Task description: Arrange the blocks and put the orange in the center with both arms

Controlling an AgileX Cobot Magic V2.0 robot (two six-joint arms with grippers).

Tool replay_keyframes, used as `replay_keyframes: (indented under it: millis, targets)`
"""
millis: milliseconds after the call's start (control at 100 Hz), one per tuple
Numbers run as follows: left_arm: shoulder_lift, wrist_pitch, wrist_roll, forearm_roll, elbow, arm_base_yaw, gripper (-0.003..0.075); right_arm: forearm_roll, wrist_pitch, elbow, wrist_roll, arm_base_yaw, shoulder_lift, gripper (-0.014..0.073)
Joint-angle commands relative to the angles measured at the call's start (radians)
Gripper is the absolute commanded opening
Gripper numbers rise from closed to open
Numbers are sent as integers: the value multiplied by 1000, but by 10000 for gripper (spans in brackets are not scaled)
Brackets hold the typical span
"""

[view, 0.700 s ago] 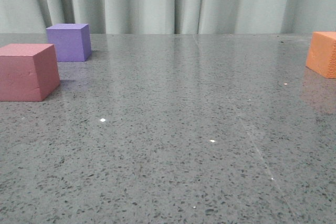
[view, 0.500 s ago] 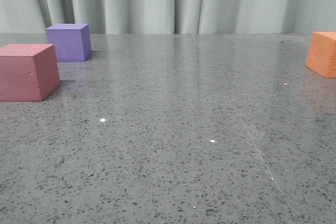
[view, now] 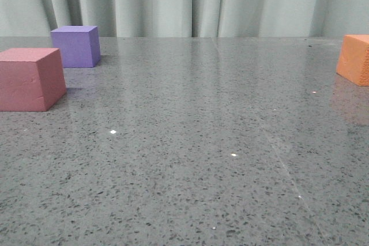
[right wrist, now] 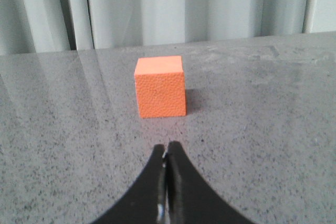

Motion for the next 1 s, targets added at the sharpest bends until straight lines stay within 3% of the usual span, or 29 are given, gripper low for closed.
replay_keyframes:
  millis: [0,130,290,470,560,760,990]
  targets:
    - [-32,-79,-3,-2,53,2,-19,-1,-157,-16,-7,-6,-24,-67]
    - [-32,-79,-3,-2,53,2,-19,0,-141,-93,13,-6,-18,-67]
    - [-32,-79,-3,-2,53,2,-19,0,131,-336,16,-6,94,-67]
    - [-32,-79,-3,-2,53,2,-19,0,446,-626,16,-6,386,-67]
    - [-32,-79,-3,-2,53,2,-19,0,536,-757,16,-6,535,-67]
    - [-32,-79,-3,-2,53,2,-19,0,541,-929,16,-6,769,-67]
    - [-32,-79,-3,-2,53,2,-19,0,498,-945,16,-6,925,-67]
